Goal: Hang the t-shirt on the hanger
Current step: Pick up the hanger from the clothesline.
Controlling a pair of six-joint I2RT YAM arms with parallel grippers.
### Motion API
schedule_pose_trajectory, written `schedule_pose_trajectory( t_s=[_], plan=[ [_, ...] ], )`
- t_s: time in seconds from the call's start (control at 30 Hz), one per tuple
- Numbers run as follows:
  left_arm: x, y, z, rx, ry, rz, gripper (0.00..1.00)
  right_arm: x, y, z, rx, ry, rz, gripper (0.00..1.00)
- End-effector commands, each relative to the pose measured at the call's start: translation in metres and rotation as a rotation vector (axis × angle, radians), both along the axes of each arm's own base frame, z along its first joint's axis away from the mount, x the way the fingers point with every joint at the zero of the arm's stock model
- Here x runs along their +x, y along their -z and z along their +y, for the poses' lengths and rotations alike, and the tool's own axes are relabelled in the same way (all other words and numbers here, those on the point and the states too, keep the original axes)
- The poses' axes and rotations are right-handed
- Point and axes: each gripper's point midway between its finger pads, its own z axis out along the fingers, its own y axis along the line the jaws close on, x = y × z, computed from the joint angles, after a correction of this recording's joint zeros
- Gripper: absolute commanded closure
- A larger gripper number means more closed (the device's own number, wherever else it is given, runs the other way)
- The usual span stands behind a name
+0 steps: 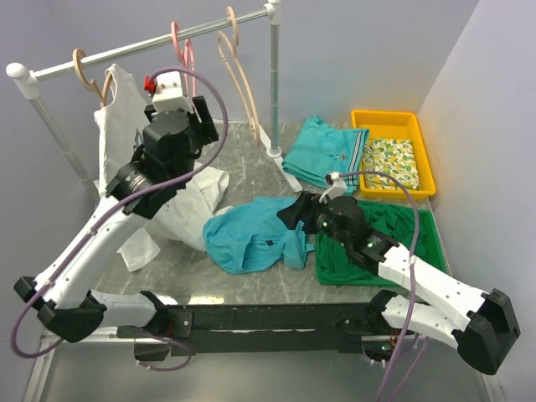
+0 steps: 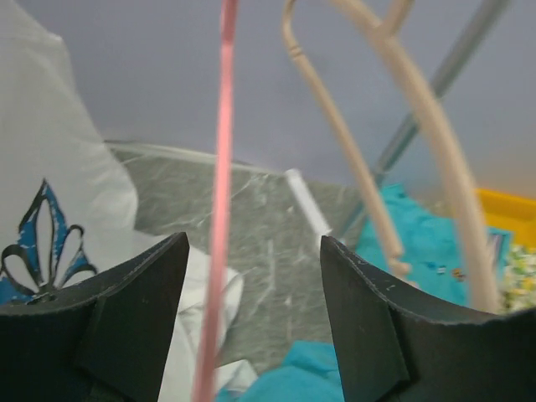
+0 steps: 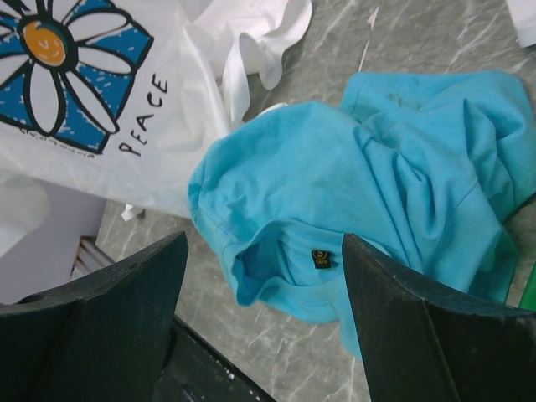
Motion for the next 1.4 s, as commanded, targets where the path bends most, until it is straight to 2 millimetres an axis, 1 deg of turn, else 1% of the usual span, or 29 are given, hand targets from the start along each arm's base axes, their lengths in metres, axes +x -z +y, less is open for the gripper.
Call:
schedule_pose_trajectory(
  t_s=[0.0, 0.03, 0.1, 0.13, 0.2, 0.37, 0.6, 0.9, 0.97, 1.13, 1.17, 1.2, 1.27, 1.3, 1.33, 1.37],
  plan=[
    [0.005, -0.016, 0.02, 0.006, -0.017, -0.011, 0.33, 0.0, -0.023, 0.01, 0.029, -0.054, -0.033, 0.18],
    [0.007, -0.014, 0.022, 0.016, -0.025, 0.001, 0.36, -0.001, -0.022, 0.011, 0.03, -0.06, -0.032, 0.18],
    [0.011, -0.01, 0.018, 0.027, -0.016, 0.015, 0.41, -0.003, -0.018, 0.01, 0.031, -0.061, -0.02, 0.18],
    [0.012, -0.008, 0.016, 0.03, -0.01, 0.015, 0.45, -0.004, -0.017, 0.01, 0.031, -0.062, -0.017, 0.18],
    [0.013, -0.006, 0.016, 0.033, -0.008, 0.017, 0.47, -0.005, -0.014, 0.01, 0.035, -0.062, -0.008, 0.18],
    [0.018, 0.001, 0.016, 0.066, -0.022, 0.036, 0.5, -0.005, -0.014, 0.011, 0.045, -0.067, -0.004, 0.18],
    [0.018, 0.002, 0.017, 0.076, -0.026, 0.042, 0.6, -0.006, -0.012, 0.01, 0.038, -0.065, -0.002, 0.18],
    [0.016, 0.013, 0.019, 0.088, -0.027, 0.066, 0.66, -0.007, -0.009, 0.01, 0.034, -0.07, 0.001, 0.18],
    [0.018, 0.018, 0.019, 0.102, -0.031, 0.076, 0.67, -0.007, -0.01, 0.011, 0.036, -0.071, -0.001, 0.18],
    [0.019, 0.019, 0.02, 0.112, -0.04, 0.082, 0.72, -0.007, -0.009, 0.013, 0.039, -0.078, 0.002, 0.18],
    [0.019, 0.018, 0.02, 0.109, -0.039, 0.079, 0.74, -0.006, -0.009, 0.012, 0.037, -0.077, 0.002, 0.18],
    [0.017, 0.015, 0.021, 0.107, -0.039, 0.074, 0.81, -0.007, -0.009, 0.013, 0.037, -0.078, 0.002, 0.18],
    [0.016, 0.011, 0.023, 0.111, -0.039, 0.065, 0.88, -0.007, -0.009, 0.013, 0.036, -0.079, 0.001, 0.18],
    [0.016, 0.009, 0.025, 0.122, -0.043, 0.06, 0.95, -0.007, -0.008, 0.012, 0.034, -0.078, 0.001, 0.18],
    [0.016, 0.007, 0.026, 0.127, -0.047, 0.057, 0.99, -0.006, -0.009, 0.013, 0.034, -0.079, 0.001, 0.17],
    [0.015, 0.005, 0.027, 0.135, -0.05, 0.056, 0.99, -0.006, -0.008, 0.013, 0.033, -0.078, 0.003, 0.17]
  ],
)
